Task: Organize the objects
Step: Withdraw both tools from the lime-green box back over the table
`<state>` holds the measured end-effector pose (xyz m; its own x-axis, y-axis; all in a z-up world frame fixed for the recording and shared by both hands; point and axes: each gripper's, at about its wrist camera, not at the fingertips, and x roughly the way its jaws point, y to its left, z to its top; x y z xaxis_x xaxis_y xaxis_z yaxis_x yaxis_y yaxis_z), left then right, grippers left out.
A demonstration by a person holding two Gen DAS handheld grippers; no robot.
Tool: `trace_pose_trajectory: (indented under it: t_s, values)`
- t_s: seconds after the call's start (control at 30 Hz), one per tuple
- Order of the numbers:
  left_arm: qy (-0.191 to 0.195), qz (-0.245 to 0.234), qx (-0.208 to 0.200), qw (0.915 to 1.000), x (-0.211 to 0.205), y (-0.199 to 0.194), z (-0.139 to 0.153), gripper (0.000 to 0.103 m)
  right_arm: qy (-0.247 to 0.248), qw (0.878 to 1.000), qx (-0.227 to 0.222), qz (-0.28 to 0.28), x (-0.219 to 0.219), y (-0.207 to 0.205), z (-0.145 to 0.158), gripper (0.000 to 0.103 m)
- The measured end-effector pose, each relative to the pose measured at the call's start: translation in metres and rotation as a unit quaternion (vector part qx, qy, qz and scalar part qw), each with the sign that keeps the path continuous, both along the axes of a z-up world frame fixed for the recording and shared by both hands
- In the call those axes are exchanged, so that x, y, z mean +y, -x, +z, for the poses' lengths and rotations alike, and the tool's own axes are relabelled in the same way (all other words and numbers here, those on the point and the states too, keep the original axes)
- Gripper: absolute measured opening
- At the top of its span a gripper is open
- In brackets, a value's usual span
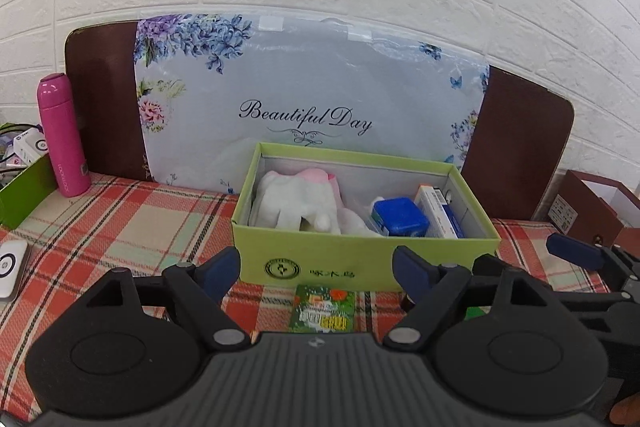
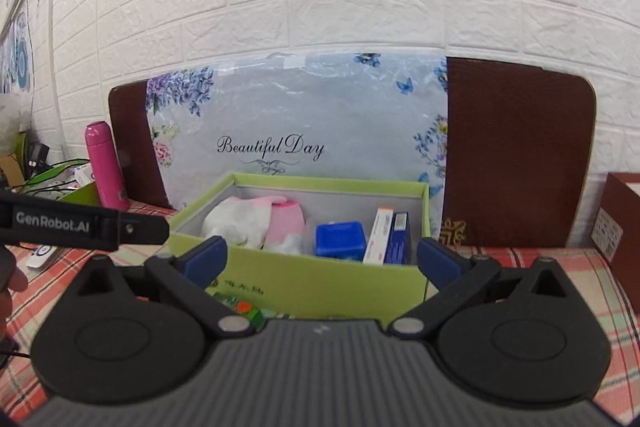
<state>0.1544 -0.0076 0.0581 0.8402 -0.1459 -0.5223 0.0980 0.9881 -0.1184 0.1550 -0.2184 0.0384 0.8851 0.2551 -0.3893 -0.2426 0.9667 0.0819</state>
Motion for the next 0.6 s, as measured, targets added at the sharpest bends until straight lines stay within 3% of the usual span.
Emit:
trace_pose_trajectory:
  t_s: [0.6]
  values:
    - [0.030, -0.008, 0.043, 0.9986, 0.005, 0.070, -0.040, 0.086, -0.027, 0.998, 0.052, -0.036, -0.027, 0.087, -0.045, 0.103]
